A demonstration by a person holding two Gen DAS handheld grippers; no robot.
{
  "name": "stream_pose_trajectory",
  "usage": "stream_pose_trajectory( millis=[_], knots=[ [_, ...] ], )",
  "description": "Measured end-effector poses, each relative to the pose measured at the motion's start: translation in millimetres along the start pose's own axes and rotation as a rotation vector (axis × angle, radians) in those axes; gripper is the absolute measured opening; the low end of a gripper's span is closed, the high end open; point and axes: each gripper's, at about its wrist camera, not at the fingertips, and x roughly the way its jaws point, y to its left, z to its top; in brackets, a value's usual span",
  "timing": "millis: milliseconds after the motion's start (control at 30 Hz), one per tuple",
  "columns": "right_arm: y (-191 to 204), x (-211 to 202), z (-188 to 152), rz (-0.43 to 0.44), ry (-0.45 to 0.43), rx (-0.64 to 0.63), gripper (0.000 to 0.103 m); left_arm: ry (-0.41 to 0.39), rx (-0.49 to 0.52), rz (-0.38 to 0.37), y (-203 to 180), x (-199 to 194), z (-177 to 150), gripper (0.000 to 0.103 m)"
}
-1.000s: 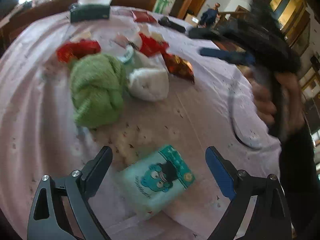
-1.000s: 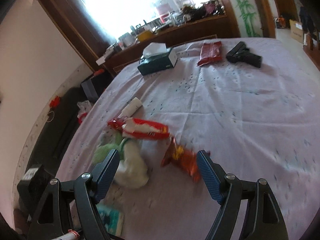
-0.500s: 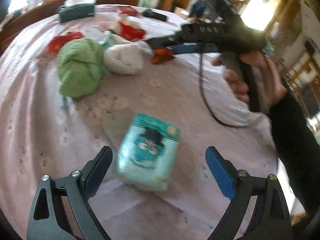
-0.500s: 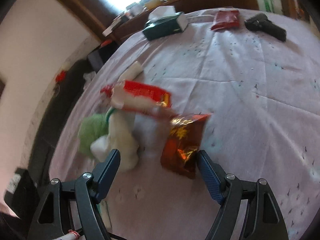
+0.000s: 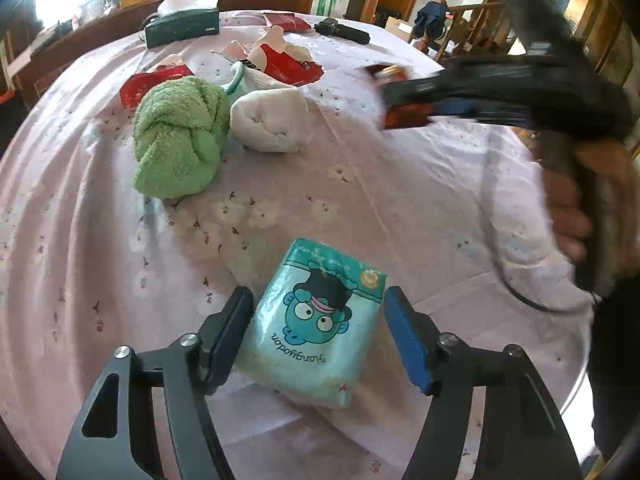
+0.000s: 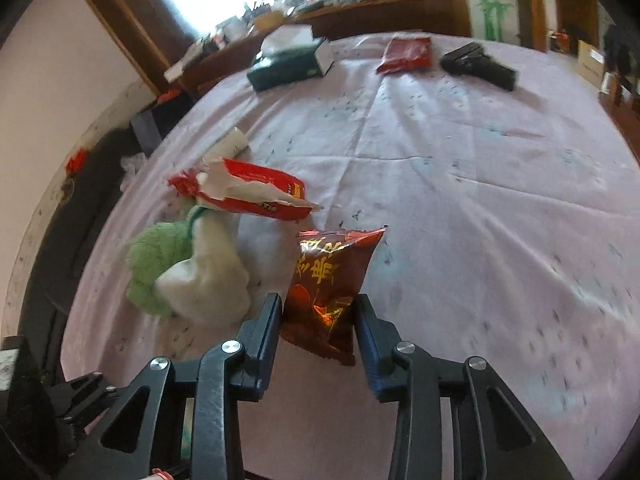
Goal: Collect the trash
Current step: 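Grasp the blue-green tissue pack with the left tool while the right tool grasps the red snack bag, then carry the tissue pack and red snack bag over the red wastebasket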
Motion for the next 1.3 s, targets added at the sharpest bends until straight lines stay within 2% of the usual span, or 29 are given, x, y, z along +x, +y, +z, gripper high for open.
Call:
stream_pose_trajectory(
  millis=[167, 233, 267, 300, 367, 500, 567, 900, 1133, 1300],
  knots=[
    [2.4, -66.7, -40.9, 0.063, -0.13, 0.092, 0.037, 0.017, 0.036, 0.04, -9.8, -1.7, -9.2, 0.066],
    [6.0, -86.2, -55.0, 0.078, -0.168, 0.107, 0.037, 0.015, 0.02, 0.046, -11.0, -4.1, -12.5, 0.066],
    [7.9, -100.3, -66.1, 0.088, -0.195, 0.117, 0.037, 0.012, 0.014, 0.048, -10.6, -4.0, -13.8, 0.064],
    [9.4, -108.9, -71.4, 0.091, -0.212, 0.12, 0.037, 0.004, 0.009, 0.065, -10.6, -4.8, -15.5, 0.057],
    [12.9, -131.4, -86.8, 0.097, -0.261, 0.128, 0.037, -0.001, -0.01, 0.098, -10.2, -6.6, -17.3, 0.05],
    [19.1, -177.0, -113.1, 0.062, -0.357, 0.117, 0.037, -0.018, -0.062, 0.038, -12.8, -16.6, -19.6, 0.039],
    [18.9, -197.8, -125.0, 0.052, -0.397, 0.118, 0.037, -0.04, -0.068, 0.034, -19.7, -25.3, -19.7, 0.039],
    [6.6, -279.5, -172.1, -0.061, -0.539, 0.135, 0.038, -0.23, 0.019, -0.025, -113.0, -104.2, -12.9, 0.039],
    [-12.4, -327.1, -202.6, -0.147, -0.617, 0.193, 0.038, -0.323, 0.12, -0.166, -193.7, -145.3, 0.2, 0.039],
    [-19.9, -366.2, -228.4, -0.207, -0.69, 0.236, 0.038, -0.349, 0.177, -0.227, -238.1, -160.8, 1.5, 0.039]
  ],
)
